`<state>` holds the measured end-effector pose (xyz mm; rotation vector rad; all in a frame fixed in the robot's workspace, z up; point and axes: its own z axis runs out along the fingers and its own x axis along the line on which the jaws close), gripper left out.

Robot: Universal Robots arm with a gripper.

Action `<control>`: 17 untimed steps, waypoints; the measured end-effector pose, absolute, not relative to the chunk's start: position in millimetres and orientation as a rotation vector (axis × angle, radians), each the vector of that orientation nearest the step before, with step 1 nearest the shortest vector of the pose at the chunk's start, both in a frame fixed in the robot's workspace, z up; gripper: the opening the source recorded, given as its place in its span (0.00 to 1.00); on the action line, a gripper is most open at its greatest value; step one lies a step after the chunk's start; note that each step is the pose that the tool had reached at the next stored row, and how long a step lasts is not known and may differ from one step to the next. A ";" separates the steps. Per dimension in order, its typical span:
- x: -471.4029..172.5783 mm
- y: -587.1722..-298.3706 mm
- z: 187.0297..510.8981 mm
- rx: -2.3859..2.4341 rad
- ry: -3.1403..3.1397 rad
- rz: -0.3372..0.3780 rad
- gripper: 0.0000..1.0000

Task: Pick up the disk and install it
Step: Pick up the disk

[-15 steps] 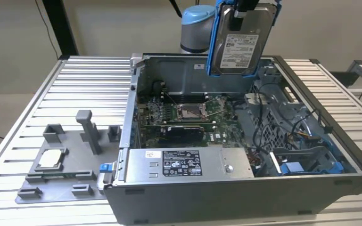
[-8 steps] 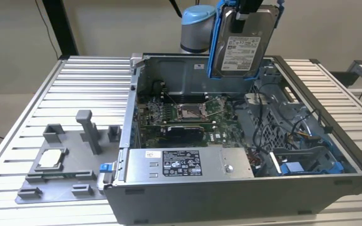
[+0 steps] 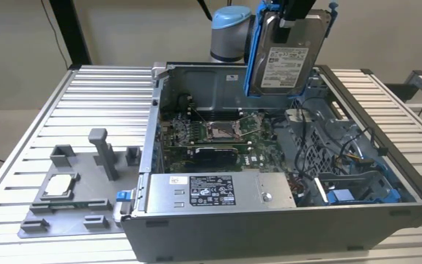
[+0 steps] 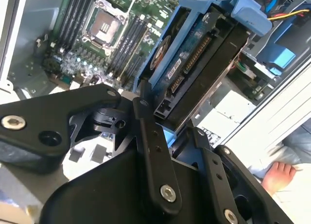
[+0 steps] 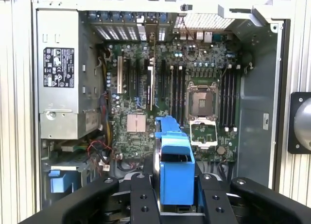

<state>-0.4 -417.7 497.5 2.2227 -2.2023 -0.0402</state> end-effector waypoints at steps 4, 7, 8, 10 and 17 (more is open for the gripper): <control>1.1 -425.9 497.5 2.222 -2.202 -0.041 0.00; 2.2 -434.5 497.5 2.222 -2.202 -0.042 0.00; 2.6 -437.6 497.5 2.222 -2.201 -0.042 0.00; 3.5 -444.1 497.6 2.221 -2.201 -0.042 0.00; 5.7 -466.6 497.5 2.221 -2.201 -0.043 0.00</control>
